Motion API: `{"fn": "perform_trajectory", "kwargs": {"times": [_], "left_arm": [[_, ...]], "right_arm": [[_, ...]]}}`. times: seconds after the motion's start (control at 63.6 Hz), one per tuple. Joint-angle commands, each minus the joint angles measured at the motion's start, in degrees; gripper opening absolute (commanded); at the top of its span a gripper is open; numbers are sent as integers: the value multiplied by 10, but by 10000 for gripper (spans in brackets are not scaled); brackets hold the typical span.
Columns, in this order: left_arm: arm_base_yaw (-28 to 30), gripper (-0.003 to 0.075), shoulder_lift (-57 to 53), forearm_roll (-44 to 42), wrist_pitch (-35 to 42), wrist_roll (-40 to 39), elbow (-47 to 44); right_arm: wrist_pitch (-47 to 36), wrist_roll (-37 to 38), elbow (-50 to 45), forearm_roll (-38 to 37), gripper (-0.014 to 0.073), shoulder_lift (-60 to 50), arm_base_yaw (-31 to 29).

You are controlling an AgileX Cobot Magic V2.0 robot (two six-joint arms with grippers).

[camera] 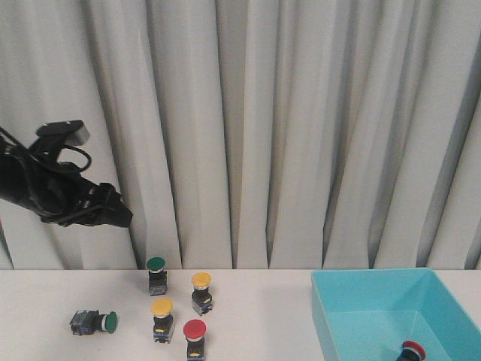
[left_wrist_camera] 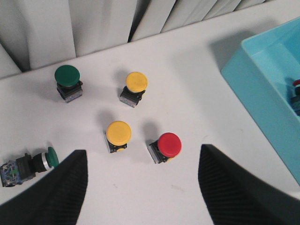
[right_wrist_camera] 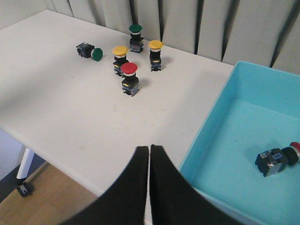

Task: Pick red and yellow buttons and place in box
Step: 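Raise the right gripper out of the box, then lower the left gripper onto a yellow button and close it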

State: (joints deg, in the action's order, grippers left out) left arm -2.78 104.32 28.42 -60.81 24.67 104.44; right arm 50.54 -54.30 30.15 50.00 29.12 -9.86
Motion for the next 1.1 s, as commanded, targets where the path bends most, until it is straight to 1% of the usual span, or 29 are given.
{"fn": "perform_trajectory", "kwargs": {"times": [0.0,0.142,0.519,0.865,1.086], "left_arm": [[-5,468,19,16,9,-15,56],[-14,468,78,16,11,-15,86],[-37,468,189,-5,38,-12,87],[-64,468,219,-9,81,3,87],[-66,468,228,-12,94,2,87]], "right_arm": [[-23,-7,14,21,-4,3,-4],[-23,-6,14,21,-4,3,-4],[-23,-6,14,21,-4,3,-4],[-23,-6,14,21,-4,3,-4],[-23,-4,14,21,-4,3,-4]]}}
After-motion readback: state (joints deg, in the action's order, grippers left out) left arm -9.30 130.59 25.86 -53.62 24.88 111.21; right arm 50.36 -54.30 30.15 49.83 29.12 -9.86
